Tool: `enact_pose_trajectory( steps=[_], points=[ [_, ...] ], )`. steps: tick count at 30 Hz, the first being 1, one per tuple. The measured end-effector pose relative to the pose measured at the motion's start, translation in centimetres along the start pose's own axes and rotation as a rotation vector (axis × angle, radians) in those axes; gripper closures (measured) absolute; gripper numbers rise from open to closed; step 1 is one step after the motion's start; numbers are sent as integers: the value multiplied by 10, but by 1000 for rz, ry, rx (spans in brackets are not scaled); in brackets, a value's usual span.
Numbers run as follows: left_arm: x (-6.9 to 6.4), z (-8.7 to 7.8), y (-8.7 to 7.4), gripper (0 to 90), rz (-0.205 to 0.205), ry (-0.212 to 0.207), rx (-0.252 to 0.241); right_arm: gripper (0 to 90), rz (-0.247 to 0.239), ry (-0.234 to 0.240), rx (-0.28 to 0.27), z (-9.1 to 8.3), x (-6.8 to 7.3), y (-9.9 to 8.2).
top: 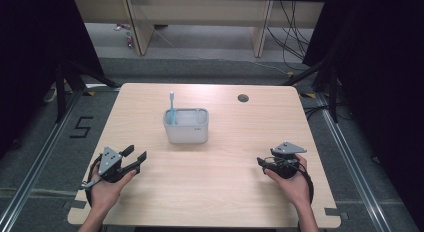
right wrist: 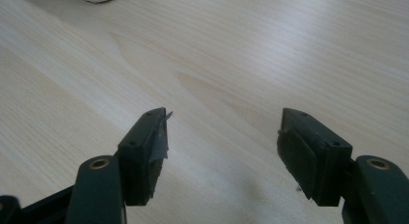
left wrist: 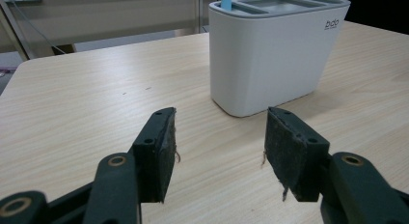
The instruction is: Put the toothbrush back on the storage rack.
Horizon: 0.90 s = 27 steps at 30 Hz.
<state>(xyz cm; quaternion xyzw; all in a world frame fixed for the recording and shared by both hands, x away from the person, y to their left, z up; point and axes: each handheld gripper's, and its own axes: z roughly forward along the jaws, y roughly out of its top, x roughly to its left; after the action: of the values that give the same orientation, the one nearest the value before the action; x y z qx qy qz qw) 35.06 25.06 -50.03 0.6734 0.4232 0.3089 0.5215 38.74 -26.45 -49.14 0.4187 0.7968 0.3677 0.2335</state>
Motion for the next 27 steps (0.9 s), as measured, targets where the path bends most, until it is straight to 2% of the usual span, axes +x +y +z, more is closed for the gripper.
enact_pose_trajectory(
  steps=[2,8,9,21,23,24,27],
  points=[
    [1,-3,-2,442,0,11,15,357,3,-1,0,0,0,0],
    [3,-6,-10,436,-7,13,19,358,-2,2,1,1,0,0],
    [3,-6,-12,435,-8,12,15,357,14,6,8,0,1,0],
    [2,-5,-25,421,-5,11,2,357,17,6,10,0,2,0],
    [2,-5,-26,419,-4,5,-17,357,17,8,19,0,2,0],
    [2,-6,-26,417,-3,8,-8,357,20,8,20,0,2,0],
    [2,-5,-26,412,-5,7,-26,357,0,6,12,1,1,0]
  ],
)
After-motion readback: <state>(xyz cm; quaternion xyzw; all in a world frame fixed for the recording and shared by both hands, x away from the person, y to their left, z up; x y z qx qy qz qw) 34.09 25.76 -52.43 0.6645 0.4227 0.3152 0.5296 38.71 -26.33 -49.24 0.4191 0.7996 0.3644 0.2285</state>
